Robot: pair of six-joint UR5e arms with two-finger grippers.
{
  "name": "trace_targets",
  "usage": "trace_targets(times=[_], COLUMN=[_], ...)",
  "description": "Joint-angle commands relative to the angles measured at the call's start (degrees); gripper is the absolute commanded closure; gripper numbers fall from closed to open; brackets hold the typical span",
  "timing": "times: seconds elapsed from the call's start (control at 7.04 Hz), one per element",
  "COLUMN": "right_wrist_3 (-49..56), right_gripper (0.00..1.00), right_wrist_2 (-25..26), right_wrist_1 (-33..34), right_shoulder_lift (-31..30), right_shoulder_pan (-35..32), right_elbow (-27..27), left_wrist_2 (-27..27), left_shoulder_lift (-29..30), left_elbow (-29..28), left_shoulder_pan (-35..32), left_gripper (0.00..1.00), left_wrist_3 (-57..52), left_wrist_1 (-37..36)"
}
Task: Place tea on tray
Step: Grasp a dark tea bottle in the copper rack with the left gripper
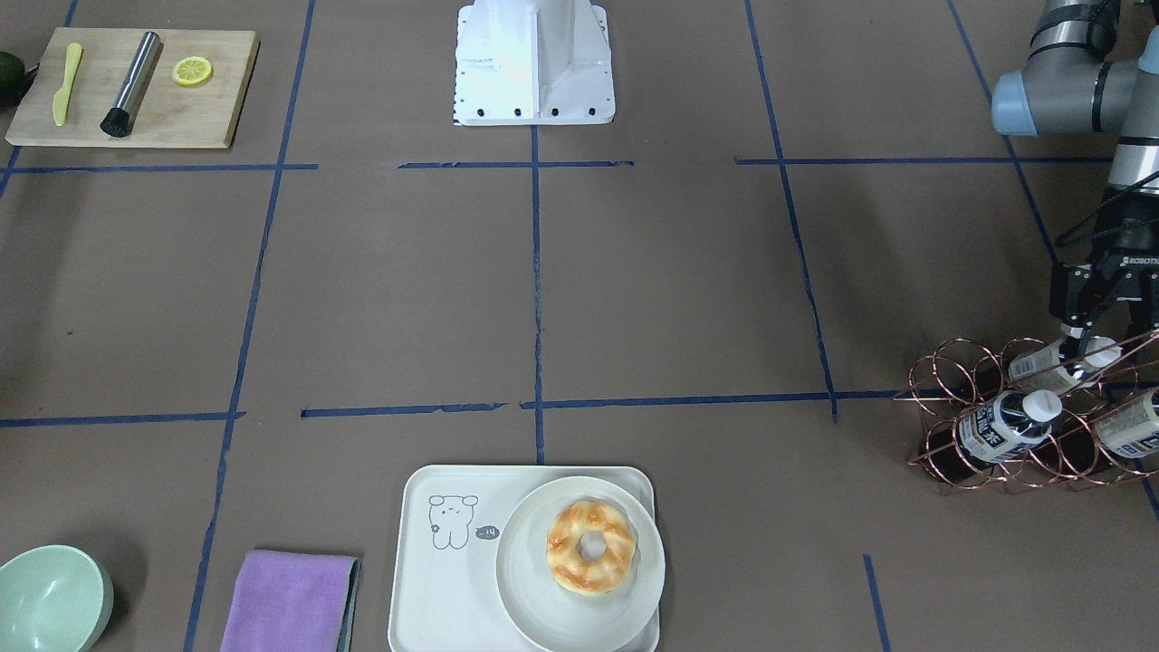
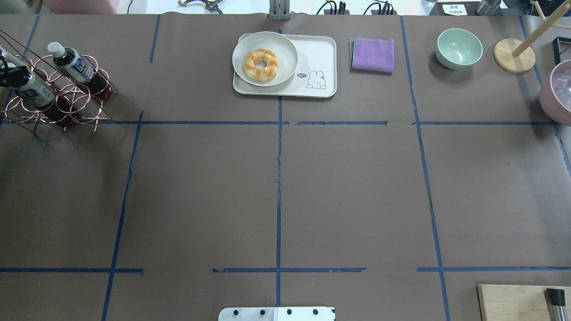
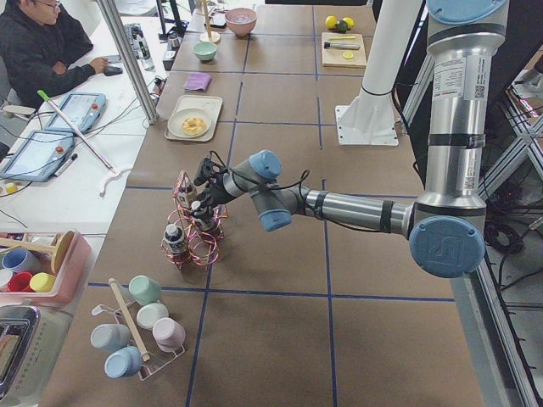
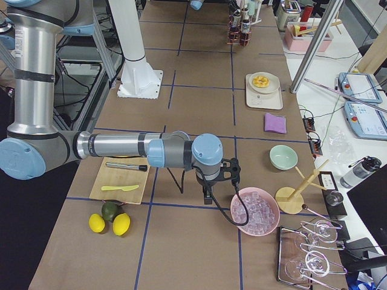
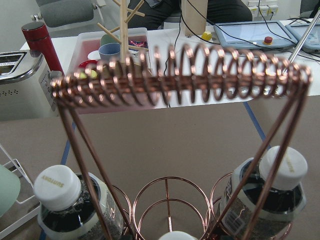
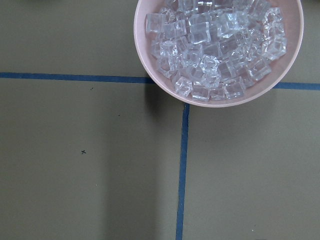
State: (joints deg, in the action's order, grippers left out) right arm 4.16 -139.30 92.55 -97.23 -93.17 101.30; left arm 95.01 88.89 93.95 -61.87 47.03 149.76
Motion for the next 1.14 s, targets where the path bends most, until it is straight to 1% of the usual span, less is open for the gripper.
trace_targets(times=[0.0, 0.14, 0.28, 0.43, 0.57, 0.85, 0.99], right_wrist_3=[0.0, 0.0, 0.0, 0.1, 0.0, 0.0, 0.0], right_gripper=[0.00, 0.00, 0.00, 0.00, 0.00, 0.00, 0.00], right_wrist_2=[0.0, 0.0, 0.0, 0.0, 0.0, 0.0, 0.0], right_wrist_1=[0.0, 0.0, 0.0, 0.0, 0.0, 0.0, 0.0], right_shoulder_lift=[0.0, 0.0, 0.0, 0.0, 0.0, 0.0, 0.0], right_shoulder_pan=[0.0, 0.0, 0.0, 0.0, 0.0, 0.0, 0.0], right_elbow=[0.0, 0.0, 0.0, -0.1, -0.1, -0.1, 0.0], left_wrist_2=[0.0, 0.1, 0.1, 0.1, 0.3, 1.7, 6.3], left_shoulder_lift=[0.9, 0.9, 0.9, 0.9, 0.9, 0.9, 0.9], left_elbow=[-1.0, -1.1, -1.1, -1.0, -0.3, 0.5, 0.9], left_shoulder_pan=[-0.1, -0.1, -0.1, -0.1, -0.1, -0.2, -0.7], left_gripper=[0.34, 0.38, 0.50, 0.71, 0.86, 1.00, 1.00], left_wrist_3=[-0.1, -0.1, 0.0, 0.2, 0.1, -0.3, -0.4], left_wrist_1=[0.0, 0.0, 0.1, 0.3, 0.3, -0.1, -0.2])
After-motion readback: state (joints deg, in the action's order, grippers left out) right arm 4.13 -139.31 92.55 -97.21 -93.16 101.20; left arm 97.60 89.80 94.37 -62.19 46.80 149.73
